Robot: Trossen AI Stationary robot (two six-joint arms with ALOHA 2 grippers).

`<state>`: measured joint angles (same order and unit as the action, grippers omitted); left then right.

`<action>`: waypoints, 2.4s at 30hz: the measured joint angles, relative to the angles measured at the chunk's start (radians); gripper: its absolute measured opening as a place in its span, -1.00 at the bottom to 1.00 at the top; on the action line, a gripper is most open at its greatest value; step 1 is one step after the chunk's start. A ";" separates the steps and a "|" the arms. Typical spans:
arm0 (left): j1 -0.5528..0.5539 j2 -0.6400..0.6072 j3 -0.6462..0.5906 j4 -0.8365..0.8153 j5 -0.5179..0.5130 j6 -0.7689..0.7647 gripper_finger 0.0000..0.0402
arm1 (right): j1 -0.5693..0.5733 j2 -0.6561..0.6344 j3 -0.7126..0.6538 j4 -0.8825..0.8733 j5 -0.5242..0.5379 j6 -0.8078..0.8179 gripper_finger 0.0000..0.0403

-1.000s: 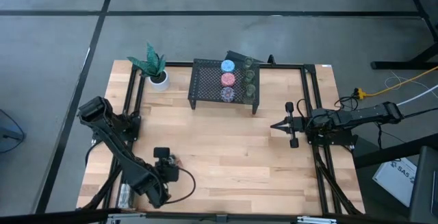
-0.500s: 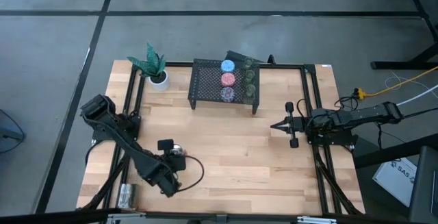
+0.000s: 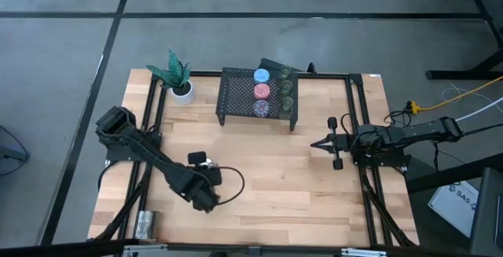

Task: Pick & Place candle stick holders
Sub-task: Put the top scented candle can on the shelf

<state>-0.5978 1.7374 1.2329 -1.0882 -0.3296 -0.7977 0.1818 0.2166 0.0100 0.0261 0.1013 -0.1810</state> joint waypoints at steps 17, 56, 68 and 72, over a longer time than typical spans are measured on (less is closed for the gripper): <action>0.001 -0.002 0.001 0.031 0.013 -0.035 -0.97 | 0.000 0.000 0.000 0.000 0.000 0.000 -0.98; 0.195 -0.150 0.023 0.004 0.125 0.253 -1.00 | 0.000 0.000 0.000 0.000 0.000 0.000 -0.98; 0.191 -0.086 0.002 0.077 0.154 0.247 -1.00 | 0.000 0.000 0.000 0.000 0.000 0.000 -0.98; 0.180 -0.071 0.004 0.083 0.132 0.246 -0.99 | 0.000 0.000 0.000 0.000 0.000 0.000 -0.98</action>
<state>-0.4177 1.6665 1.2366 -1.0051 -0.1974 -0.5522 0.1821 0.2165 0.0097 0.0261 0.1017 -0.1810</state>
